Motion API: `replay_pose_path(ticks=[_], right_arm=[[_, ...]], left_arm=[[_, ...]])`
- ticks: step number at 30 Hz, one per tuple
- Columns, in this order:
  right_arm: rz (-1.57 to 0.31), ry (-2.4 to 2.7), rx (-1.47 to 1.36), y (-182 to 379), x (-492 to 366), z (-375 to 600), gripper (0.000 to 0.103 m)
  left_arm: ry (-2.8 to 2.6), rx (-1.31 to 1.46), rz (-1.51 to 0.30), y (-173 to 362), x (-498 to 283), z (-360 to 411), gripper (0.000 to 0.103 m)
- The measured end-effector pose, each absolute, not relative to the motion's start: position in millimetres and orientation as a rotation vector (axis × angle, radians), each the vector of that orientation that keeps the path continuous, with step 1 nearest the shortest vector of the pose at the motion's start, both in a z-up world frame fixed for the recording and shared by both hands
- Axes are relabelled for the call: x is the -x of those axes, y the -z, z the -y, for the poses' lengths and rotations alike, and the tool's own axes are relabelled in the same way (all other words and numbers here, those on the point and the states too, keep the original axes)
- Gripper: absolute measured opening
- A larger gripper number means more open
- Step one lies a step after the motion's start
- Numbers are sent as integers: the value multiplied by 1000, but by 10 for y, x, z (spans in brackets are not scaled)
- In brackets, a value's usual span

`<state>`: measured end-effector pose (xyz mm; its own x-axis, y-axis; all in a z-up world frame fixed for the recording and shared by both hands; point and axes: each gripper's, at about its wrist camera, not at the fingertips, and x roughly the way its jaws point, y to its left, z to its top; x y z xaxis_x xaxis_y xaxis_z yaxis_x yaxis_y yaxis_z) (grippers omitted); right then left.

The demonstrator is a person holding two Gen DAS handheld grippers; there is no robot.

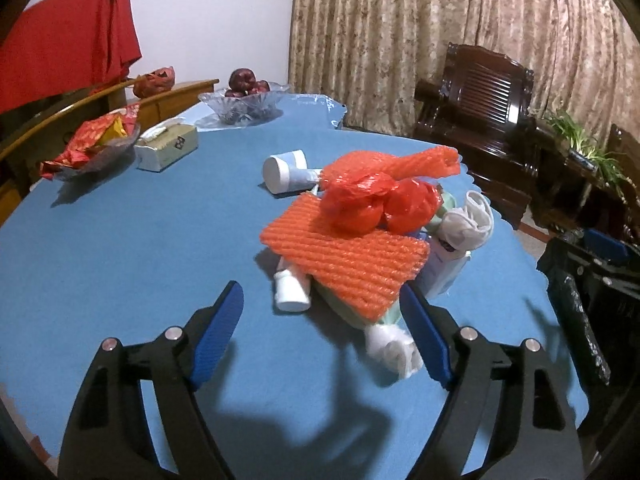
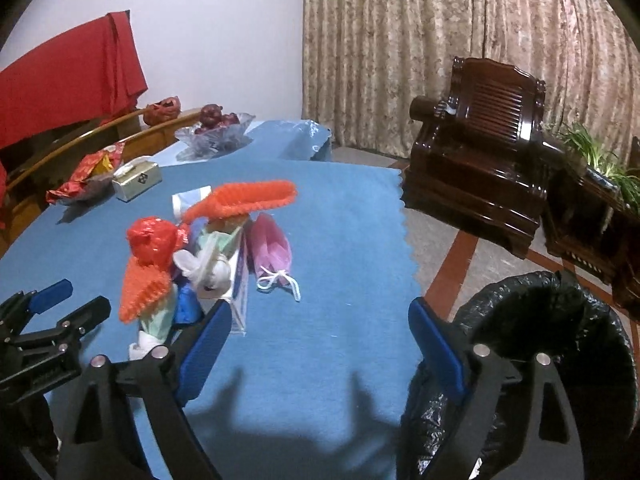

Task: Collect trash
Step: 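Reach the left tool to the orange foam net and grasp it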

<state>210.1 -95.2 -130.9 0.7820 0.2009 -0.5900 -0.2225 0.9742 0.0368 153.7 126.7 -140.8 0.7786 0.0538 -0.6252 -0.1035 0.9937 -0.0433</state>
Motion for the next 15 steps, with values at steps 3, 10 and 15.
replay_pose_path(ticks=[3,10,15], right_arm=[[-641,-222,40,1350,-2153,956,88],[-653,-221,44,1399,-2233,938,88],[-658,-228,46,1416,-2221,913,88]], left_arm=[[-70,73,-678,1448,-1627,-1196,77],[-68,66,-713,1572,-1817,-1115,55],[-66,71,-708,1532,-1742,-1206,35]])
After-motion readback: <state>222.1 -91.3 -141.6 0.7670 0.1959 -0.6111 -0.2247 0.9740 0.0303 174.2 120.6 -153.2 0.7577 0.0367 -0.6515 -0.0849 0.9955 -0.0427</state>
